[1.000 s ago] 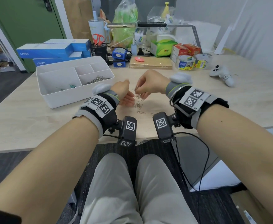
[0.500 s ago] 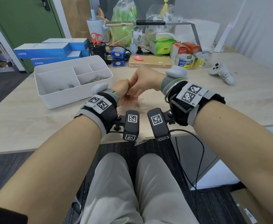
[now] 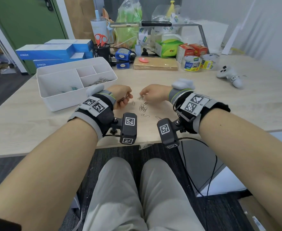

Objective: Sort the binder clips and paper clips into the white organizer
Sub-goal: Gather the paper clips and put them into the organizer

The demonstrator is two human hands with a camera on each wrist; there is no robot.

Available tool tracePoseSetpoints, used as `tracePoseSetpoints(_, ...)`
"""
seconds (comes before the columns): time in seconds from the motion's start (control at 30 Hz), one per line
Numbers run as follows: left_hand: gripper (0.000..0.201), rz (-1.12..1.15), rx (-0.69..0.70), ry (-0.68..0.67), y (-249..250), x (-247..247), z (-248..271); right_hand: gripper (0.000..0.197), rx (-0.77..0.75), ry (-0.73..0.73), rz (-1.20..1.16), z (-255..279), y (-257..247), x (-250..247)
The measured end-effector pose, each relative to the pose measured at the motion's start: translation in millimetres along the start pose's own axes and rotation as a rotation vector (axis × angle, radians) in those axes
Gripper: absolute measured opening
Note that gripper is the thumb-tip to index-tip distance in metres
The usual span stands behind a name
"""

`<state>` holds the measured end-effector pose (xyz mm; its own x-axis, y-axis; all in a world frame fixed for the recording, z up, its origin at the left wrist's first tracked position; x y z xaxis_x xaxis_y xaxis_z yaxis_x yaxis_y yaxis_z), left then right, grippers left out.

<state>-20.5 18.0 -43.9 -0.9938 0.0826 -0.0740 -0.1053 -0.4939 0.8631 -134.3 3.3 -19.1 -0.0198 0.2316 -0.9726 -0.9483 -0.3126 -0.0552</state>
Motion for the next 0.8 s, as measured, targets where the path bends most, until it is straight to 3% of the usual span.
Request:
tracePoseSetpoints(0.37, 0.038, -0.068, -0.051, 0.022, -11, 0, 11, 0.036, -0.233, -0.016, 0.022, 45, -19, 11)
tracePoseSetpoints(0.5, 0.037, -0.092, -0.042, 0.028, -14, 5, 19, 0.038, -0.114, 0.166, -0.023, 62, 0, -10)
tracePoseSetpoints(0.63, 0.038, -0.086, -0.049, 0.047, -19, 3, 23, 0.032, 0.065, -0.008, -0.086, 69, 24, 10)
tracePoseSetpoints(0.8, 0.037, -0.043, -0.017, 0.069, -16, -2, 26, 0.018, 0.177, 0.077, -0.221, 63, 35, 13)
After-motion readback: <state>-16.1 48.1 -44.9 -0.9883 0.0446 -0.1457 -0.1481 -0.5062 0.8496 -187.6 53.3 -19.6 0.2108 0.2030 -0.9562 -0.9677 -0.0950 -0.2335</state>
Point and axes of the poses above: each hand's wrist, its own z-axis away from the middle knuckle, its own x-axis out of the palm, y = z × x, the point moved 9 cm from there along -z, towards the middle knuckle, and after that the axes turned 13 degrees about z, right-handed, at the moved point
